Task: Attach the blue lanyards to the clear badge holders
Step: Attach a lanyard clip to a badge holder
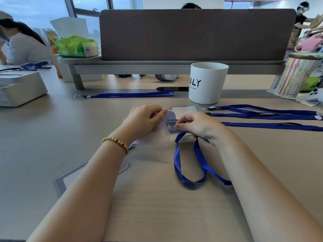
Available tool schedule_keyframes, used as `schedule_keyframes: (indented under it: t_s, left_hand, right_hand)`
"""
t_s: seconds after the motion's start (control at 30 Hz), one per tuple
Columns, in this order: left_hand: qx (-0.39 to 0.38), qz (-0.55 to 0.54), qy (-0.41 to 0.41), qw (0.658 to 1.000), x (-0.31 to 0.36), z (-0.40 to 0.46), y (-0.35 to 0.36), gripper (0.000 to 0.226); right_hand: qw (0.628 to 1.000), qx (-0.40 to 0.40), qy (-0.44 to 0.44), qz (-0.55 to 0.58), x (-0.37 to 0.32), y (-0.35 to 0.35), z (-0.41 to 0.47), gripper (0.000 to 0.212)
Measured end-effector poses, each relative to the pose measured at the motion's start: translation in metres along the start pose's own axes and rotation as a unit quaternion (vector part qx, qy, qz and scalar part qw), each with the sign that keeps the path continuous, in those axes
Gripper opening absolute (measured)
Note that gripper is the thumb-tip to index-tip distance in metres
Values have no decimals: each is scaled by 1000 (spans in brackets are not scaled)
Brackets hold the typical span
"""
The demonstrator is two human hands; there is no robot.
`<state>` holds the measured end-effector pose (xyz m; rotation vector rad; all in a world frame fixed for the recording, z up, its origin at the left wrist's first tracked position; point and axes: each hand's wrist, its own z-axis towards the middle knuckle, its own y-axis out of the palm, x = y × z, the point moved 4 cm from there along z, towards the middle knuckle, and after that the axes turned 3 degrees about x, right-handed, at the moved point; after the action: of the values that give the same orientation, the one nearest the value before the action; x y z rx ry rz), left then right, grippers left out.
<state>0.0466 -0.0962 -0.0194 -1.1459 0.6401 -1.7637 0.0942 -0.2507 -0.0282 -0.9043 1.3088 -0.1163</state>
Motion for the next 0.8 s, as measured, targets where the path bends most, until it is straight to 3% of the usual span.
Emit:
schedule_keyframes:
  t_s: [0.33, 0.5, 0.63, 0.8]
  left_hand:
    - [-27, -20, -38, 999, -6, 1, 8, 22]
    - [-141, -143, -126, 972, -6, -2, 9, 20]
    - [-186, -157, -126, 962, -9, -8, 8, 34]
    - [-165, -124, -140, 968, -11, -5, 9, 30]
  right_hand:
    - [986, -64, 6, 156, 0, 8, 3, 6]
    - [962, -88, 13, 260, 1, 10, 5, 17]
    - [963, -93, -4, 254, 0, 9, 4, 19]
    - [964, -73, -19, 255, -3, 11, 2, 16]
